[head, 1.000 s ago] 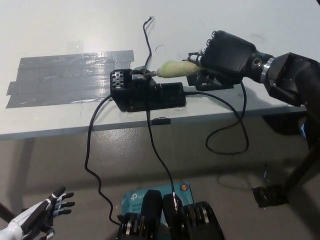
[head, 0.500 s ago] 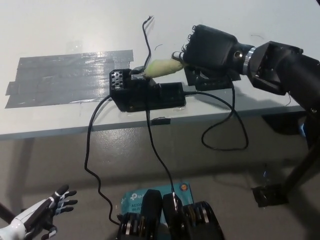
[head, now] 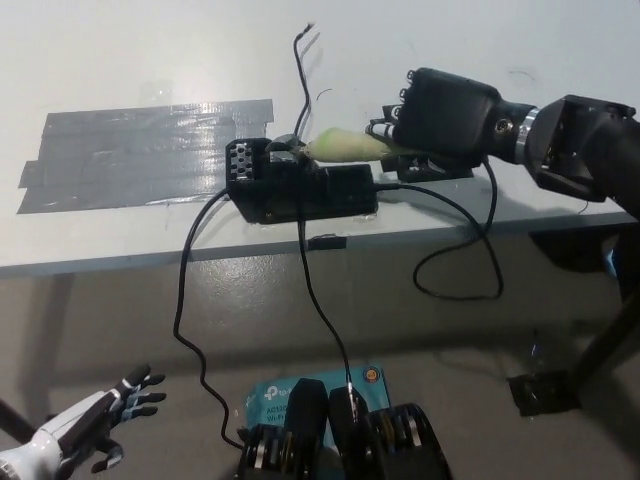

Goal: The robot uses its right hand to grab and lift the soldering gun kept on the middle of the table and puts it in its base

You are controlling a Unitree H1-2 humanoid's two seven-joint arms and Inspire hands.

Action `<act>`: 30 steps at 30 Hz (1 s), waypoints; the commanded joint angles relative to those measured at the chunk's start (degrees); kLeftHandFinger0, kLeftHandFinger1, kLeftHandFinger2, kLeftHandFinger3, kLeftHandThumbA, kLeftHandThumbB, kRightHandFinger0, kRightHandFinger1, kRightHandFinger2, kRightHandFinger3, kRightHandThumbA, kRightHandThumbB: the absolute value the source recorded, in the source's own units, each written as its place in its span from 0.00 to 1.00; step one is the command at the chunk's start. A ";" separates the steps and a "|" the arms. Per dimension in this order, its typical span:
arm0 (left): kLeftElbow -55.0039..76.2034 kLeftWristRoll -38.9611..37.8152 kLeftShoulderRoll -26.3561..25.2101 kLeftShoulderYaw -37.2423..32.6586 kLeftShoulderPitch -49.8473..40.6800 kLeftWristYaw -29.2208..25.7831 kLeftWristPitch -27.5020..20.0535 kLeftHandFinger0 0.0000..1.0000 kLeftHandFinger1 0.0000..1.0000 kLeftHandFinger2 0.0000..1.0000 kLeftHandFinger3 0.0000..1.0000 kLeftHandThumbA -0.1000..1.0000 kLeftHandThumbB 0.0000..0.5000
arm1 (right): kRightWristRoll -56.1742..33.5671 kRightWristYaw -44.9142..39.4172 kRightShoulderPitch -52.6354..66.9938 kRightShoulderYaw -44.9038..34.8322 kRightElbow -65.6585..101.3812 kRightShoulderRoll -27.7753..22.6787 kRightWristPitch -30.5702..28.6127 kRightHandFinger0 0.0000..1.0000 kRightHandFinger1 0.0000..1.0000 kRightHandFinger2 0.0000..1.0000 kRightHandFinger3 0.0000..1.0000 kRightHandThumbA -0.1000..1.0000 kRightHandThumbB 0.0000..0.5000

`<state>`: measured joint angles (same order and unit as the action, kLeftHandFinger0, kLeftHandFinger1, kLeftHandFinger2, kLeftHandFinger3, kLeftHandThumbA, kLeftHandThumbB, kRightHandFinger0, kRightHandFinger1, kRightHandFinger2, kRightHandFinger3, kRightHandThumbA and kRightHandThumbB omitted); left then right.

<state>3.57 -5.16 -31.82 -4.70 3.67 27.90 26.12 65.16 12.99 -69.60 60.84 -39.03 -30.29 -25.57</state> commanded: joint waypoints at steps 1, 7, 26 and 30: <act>1.44 1.08 -0.76 -0.06 0.94 -0.97 0.81 1.00 1.00 1.00 1.00 1.00 0.78 | -0.48 2.72 -3.49 0.72 -2.33 0.80 -1.36 0.00 0.00 0.00 0.50 0.11 0.55; 1.38 0.69 -0.59 0.04 0.80 -0.83 0.81 1.00 1.00 1.00 1.00 1.00 0.78 | -0.85 7.79 -6.73 1.81 -11.82 7.67 -1.36 0.00 0.00 0.06 0.37 0.02 0.32; 2.42 1.49 -0.91 -0.88 1.02 -0.63 0.81 1.00 1.00 1.00 1.00 1.00 0.82 | -2.75 7.57 -7.72 1.47 -13.58 7.28 -1.36 0.00 0.00 0.01 0.46 0.07 0.43; 2.31 1.55 -0.62 -0.90 1.06 -0.32 0.80 1.00 0.99 1.00 1.00 1.00 0.86 | -4.55 6.88 -9.08 0.46 -16.60 9.91 -1.36 0.00 0.00 0.05 0.46 0.13 0.35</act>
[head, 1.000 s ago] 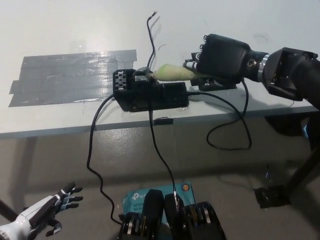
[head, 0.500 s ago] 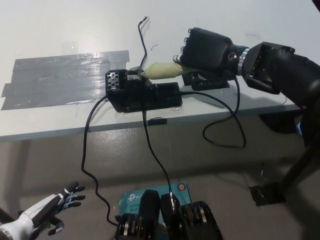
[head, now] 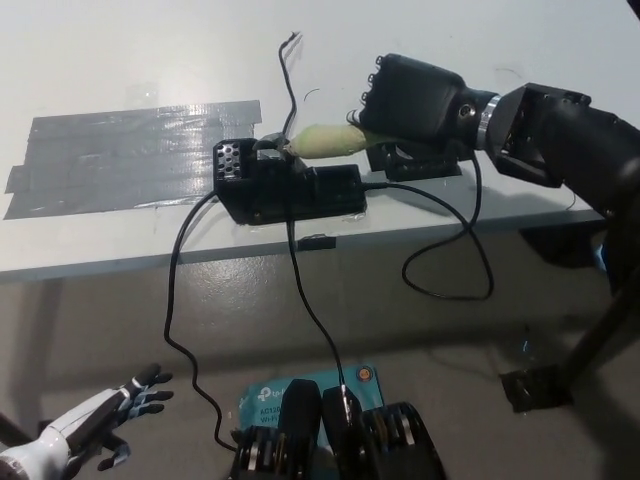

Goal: The robot uses its right hand to grab and lift the soldering gun kept on the middle of the table and puts it in its base

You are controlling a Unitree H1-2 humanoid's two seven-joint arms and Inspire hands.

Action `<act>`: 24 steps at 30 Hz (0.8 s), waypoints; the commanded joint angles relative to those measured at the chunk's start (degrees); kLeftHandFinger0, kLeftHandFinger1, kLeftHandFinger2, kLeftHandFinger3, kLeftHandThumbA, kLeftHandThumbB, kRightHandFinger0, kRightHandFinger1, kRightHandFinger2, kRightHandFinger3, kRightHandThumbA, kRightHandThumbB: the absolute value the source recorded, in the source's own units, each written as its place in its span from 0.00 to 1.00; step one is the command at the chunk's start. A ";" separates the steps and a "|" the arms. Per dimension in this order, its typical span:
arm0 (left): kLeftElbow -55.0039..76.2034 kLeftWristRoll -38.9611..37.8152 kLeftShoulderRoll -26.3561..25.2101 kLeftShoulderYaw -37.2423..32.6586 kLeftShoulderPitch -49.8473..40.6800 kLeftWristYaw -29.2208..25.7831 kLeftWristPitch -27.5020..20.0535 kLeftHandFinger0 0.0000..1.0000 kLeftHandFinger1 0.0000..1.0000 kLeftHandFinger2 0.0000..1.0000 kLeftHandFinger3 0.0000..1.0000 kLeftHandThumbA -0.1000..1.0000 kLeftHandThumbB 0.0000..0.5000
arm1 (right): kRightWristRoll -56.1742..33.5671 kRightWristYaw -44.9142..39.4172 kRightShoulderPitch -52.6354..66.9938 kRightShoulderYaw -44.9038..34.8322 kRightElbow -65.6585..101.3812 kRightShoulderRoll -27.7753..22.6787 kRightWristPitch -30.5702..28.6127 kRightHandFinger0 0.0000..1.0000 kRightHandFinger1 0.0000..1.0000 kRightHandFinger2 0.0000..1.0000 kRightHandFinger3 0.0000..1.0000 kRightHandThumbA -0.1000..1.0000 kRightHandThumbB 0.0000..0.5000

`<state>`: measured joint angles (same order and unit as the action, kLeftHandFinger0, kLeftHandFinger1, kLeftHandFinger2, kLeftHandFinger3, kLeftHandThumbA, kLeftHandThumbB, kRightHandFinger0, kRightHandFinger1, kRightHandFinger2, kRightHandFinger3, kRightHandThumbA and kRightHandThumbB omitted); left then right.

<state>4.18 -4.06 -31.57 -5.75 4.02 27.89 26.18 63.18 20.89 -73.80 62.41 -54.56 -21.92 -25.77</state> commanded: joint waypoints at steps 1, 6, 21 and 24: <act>1.57 0.54 -0.76 0.04 0.58 -0.23 0.38 0.99 0.99 1.00 1.00 1.00 0.82 | -2.67 -0.67 -4.95 -1.30 -1.39 1.97 -1.16 0.00 0.00 0.09 0.38 0.12 0.31; 1.83 1.02 -0.87 -0.25 0.59 -0.44 0.75 1.00 1.00 1.00 1.00 1.00 0.79 | -0.41 -0.85 -5.54 -4.27 -2.05 4.03 -1.15 0.00 0.00 0.25 0.33 0.13 0.21; 1.94 0.95 -0.90 -1.25 0.03 0.35 0.58 0.99 0.99 1.00 1.00 1.00 0.86 | 1.97 -5.13 -2.73 -7.43 2.28 4.77 2.96 0.00 0.00 0.31 0.42 0.10 0.35; 2.10 0.72 -0.75 -1.41 0.01 0.26 0.75 0.98 0.99 1.00 1.00 1.00 0.84 | 1.02 -5.05 -2.60 -8.74 0.89 6.54 2.35 0.00 0.00 0.21 0.43 0.10 0.39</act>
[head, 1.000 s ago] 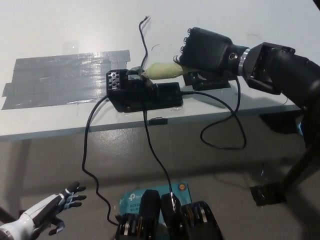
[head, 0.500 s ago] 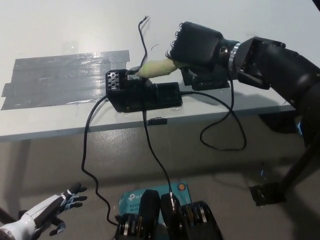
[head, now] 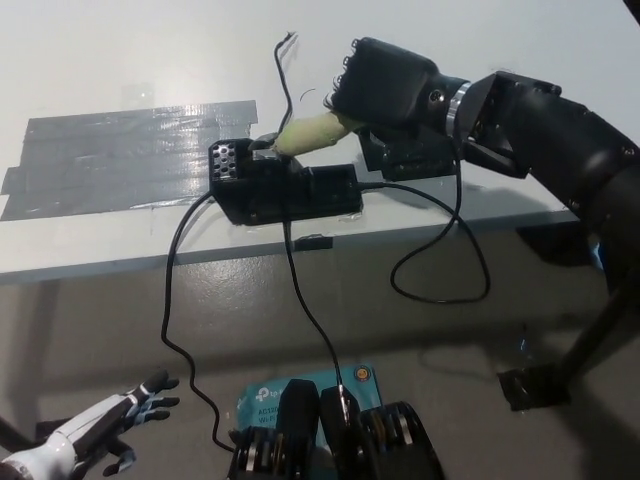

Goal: The robot uses its right hand to grab and lift the soldering gun kept on the middle of the table and puts it in its base

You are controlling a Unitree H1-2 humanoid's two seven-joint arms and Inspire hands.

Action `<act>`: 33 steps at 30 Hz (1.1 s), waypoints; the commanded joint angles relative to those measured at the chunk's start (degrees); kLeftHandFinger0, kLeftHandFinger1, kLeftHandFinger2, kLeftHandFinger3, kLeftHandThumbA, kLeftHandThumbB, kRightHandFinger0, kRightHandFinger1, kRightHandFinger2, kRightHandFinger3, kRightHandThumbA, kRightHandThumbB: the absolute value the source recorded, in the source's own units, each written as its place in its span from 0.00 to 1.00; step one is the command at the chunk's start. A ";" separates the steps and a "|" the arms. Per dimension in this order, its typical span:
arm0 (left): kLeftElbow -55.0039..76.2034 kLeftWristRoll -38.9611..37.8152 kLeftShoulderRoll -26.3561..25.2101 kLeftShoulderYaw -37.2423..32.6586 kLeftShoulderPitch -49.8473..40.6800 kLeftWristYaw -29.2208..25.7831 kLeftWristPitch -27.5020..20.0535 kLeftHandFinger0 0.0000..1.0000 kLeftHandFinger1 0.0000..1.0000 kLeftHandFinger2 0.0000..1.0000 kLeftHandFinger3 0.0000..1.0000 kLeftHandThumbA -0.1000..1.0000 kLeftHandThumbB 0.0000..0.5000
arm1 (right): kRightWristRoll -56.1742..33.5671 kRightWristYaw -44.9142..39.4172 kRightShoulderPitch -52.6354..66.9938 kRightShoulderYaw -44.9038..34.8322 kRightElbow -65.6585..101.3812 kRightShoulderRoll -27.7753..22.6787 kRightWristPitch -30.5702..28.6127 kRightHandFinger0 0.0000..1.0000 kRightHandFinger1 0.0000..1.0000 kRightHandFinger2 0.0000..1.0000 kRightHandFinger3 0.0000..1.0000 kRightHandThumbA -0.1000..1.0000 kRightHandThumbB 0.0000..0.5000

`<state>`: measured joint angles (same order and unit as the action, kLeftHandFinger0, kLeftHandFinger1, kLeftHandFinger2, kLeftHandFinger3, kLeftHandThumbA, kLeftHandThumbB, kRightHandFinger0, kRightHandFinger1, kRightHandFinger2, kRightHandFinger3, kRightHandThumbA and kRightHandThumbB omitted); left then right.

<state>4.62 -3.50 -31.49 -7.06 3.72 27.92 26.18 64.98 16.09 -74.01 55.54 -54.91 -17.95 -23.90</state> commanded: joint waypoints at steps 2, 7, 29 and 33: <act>1.87 0.22 -0.76 -0.46 0.32 0.24 0.75 0.98 0.98 1.00 1.00 1.00 0.85 | 0.01 -0.21 -2.30 -2.11 1.98 3.35 1.78 0.00 0.00 0.20 0.36 0.11 0.29; 1.54 0.09 -0.96 -0.83 0.38 0.38 0.75 0.97 0.97 1.00 1.00 1.00 0.85 | 0.25 -3.35 -1.66 -3.72 4.29 5.06 5.46 0.00 0.00 0.30 0.32 0.01 0.41; 0.61 0.83 -1.73 -1.63 0.32 0.59 0.74 0.97 0.96 1.00 1.00 1.00 0.95 | 1.97 -45.00 3.08 -7.99 19.67 6.70 23.13 1.00 1.00 1.00 1.00 0.60 1.00; 1.39 1.12 -2.10 -1.70 -0.09 0.58 0.74 0.97 0.98 1.00 1.00 1.00 0.94 | 2.69 -47.08 3.79 -8.06 22.34 6.59 24.13 1.00 1.00 1.00 1.00 0.69 1.00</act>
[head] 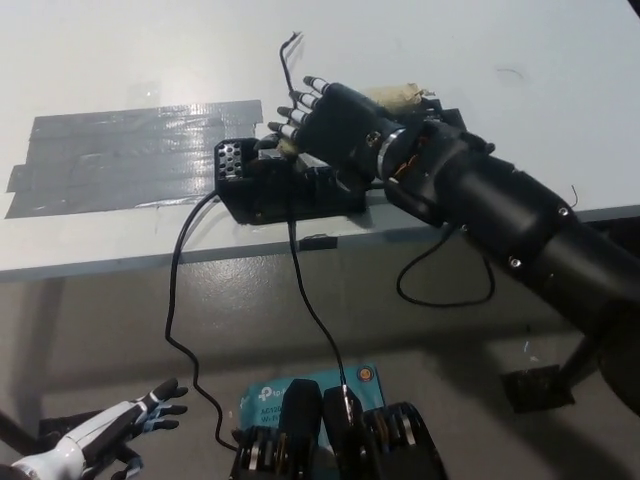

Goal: The robot uses its right hand to grab and lift the soldering gun kept on the middle of the table and puts it in its base

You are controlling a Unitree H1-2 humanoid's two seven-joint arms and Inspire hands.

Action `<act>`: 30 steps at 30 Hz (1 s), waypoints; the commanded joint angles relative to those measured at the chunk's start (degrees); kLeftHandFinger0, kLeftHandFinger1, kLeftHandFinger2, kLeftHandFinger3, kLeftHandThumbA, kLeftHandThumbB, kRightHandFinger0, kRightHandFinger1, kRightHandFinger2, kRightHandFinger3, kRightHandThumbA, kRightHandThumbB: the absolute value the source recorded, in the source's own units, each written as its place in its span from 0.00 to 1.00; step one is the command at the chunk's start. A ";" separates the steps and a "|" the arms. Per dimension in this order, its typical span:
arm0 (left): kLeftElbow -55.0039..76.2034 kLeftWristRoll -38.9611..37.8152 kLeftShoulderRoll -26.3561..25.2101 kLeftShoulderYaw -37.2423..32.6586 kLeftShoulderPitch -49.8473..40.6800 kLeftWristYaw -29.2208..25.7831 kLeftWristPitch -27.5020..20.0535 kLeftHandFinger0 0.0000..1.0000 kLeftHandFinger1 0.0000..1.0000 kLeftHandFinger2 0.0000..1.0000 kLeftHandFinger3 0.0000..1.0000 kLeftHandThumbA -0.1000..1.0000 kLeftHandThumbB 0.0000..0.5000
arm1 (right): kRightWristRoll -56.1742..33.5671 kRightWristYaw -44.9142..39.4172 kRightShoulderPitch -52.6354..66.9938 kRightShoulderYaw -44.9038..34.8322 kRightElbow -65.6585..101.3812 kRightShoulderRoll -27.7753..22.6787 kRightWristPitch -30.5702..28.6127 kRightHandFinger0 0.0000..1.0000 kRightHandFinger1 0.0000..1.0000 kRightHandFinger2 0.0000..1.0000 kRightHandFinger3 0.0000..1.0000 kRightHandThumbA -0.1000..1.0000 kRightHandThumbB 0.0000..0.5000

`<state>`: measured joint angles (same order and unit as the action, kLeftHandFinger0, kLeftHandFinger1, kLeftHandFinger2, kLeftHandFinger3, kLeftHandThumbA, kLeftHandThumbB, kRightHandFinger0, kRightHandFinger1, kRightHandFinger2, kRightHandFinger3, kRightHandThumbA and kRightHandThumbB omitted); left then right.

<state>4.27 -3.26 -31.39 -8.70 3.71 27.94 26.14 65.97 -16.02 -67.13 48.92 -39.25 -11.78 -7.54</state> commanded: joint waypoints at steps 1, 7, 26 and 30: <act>1.74 0.87 -2.16 0.01 -0.12 0.53 0.78 0.96 0.97 1.00 1.00 1.00 0.94 | 1.78 -15.80 -3.05 -1.53 7.44 0.46 8.12 1.00 1.00 1.00 1.00 0.71 1.00; 1.76 1.60 -2.02 -0.45 -0.22 0.21 0.78 0.98 0.97 1.00 1.00 1.00 0.92 | 1.10 -15.58 -2.75 -2.80 10.43 0.64 8.38 1.00 1.00 1.00 1.00 0.73 1.00; 2.24 2.20 -1.60 0.03 -2.05 -0.04 0.78 0.98 0.98 1.00 1.00 1.00 0.89 | -2.15 -27.01 6.89 -16.96 54.52 -12.10 9.36 1.00 1.00 1.00 1.00 0.66 1.00; 2.40 1.57 -1.64 0.38 -2.58 0.28 0.78 0.96 0.94 1.00 1.00 1.00 0.84 | -6.77 -29.75 20.93 -25.61 77.40 -17.45 14.11 1.00 1.00 1.00 1.00 0.60 1.00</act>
<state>4.40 -1.60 -31.42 -8.98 2.53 27.94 26.12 66.93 -35.96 -57.00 36.24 7.29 -20.82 -0.54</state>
